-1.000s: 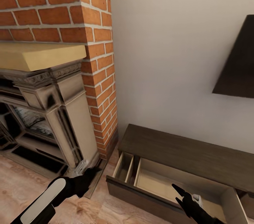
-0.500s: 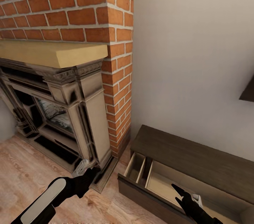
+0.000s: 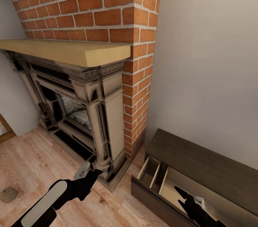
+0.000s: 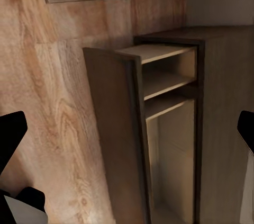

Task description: Place each of the two pumpkins and all three candles from the living room inside a cabinet in the living room (use any cabinet), then make sure every cabinet is closed, and position the cauldron so it is next to a table in the living room.

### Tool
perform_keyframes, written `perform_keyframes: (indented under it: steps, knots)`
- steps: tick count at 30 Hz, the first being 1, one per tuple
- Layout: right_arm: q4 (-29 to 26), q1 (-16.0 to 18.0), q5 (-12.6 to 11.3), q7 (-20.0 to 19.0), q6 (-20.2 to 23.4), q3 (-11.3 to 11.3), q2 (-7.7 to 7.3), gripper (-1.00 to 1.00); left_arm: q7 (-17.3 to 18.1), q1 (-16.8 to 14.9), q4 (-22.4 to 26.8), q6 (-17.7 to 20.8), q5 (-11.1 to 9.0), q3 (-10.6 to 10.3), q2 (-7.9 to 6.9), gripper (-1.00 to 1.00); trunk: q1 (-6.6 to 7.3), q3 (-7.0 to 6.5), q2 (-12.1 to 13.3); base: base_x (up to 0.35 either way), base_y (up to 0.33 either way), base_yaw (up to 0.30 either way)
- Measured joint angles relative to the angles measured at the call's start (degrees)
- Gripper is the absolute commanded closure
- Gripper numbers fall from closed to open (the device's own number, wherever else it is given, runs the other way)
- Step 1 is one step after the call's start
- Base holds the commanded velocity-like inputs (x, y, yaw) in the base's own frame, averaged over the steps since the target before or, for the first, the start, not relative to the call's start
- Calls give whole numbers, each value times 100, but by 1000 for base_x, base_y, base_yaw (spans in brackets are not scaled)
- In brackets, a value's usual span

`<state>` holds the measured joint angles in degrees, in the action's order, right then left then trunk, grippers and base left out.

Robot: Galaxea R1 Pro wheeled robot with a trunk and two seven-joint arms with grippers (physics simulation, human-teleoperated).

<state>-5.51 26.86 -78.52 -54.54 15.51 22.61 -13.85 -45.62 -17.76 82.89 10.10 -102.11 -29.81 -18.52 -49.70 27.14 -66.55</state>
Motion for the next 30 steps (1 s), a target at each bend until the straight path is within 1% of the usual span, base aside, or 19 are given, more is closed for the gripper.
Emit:
perform_keyframes:
  steps: [30]
  knots:
    - [3, -2, -2, 1, -35, 0, 0, -100, 0, 0, -4, -1, -7, -7, 1, -100, 0, 0, 0, 0, 0, 282]
